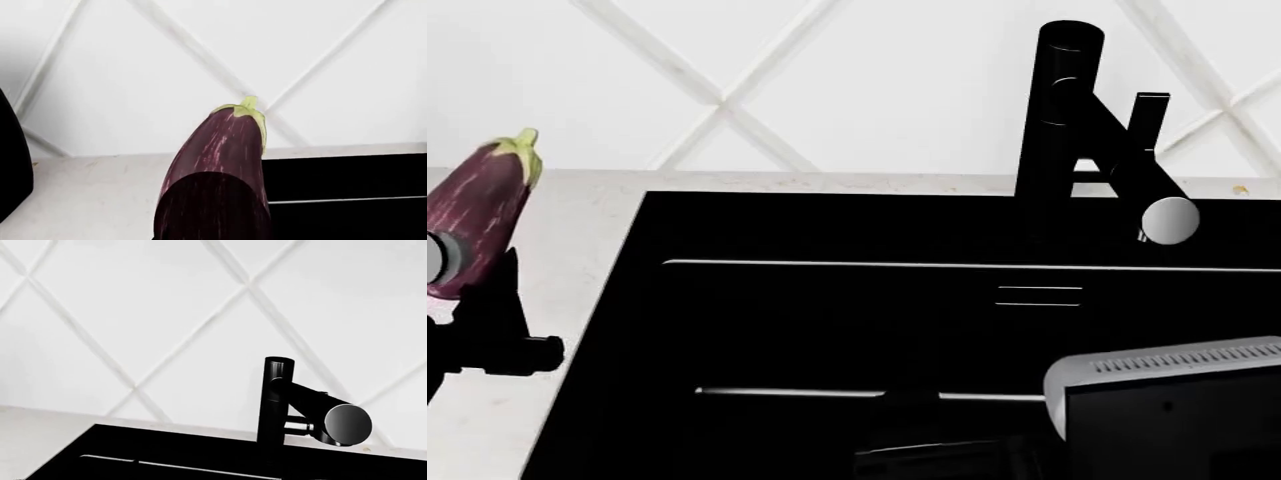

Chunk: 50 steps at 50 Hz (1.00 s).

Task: There is a mixed pile of frozen fruits and vegetables on the counter. Locate all the frozen vegetables and place the items in a bowl on the counter. Take all the frozen fruits and defrost them in a running sink.

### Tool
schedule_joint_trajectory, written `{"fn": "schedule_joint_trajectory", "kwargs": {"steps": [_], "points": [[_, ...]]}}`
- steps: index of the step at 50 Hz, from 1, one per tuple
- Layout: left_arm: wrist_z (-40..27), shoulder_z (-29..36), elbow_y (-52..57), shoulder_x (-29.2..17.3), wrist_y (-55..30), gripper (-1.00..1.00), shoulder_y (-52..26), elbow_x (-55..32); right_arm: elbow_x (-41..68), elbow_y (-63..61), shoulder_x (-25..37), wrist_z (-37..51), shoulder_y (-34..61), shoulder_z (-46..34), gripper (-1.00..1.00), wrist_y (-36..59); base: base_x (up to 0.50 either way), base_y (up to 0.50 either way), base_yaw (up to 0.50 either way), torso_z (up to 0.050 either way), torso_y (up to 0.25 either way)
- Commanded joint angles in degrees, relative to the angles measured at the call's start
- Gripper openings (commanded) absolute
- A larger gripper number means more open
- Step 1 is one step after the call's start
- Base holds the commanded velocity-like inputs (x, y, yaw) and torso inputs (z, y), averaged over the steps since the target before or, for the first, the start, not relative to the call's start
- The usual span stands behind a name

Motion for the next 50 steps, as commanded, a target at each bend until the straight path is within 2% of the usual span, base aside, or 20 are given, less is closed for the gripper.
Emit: {"fn": "schedule_joint_trajectory", "kwargs": {"steps": [1, 19, 24, 50], "points": [[-4.1, -3.2, 6.1, 0.7, -3.7, -1.00, 0.5, -5.8, -0.6, -0.8, 0.0, 0.0, 0.0, -0.3, 1.00, -0.3, 0.00, 0.00, 0.00, 0.000, 0.000], [-7.4, -4.2, 9.4, 1.3, -4.8, -1.00, 2.0, -9.2, 0.2, -0.3, 0.2, 0.2, 0.4, 0.0, 1.00, -0.6, -0.41, 0.05, 0.00, 0.000, 0.001], [-7.9, -3.8, 9.4, 1.5, -4.8, -1.00, 1.7, -9.3, 0.5, -0.4, 0.2, -0.1, 0.0, 0.4, 1.00, -1.4, -0.11, -0.06, 0.00, 0.000, 0.000], [-9.5, -5.8, 11.7, 0.5, -4.6, -1.00, 3.8, -12.5, 1.1, -0.7, 0.8, 0.2, 0.0, 1.1, 1.00, -2.2, -0.01, -0.49, 0.00, 0.000, 0.000]]}}
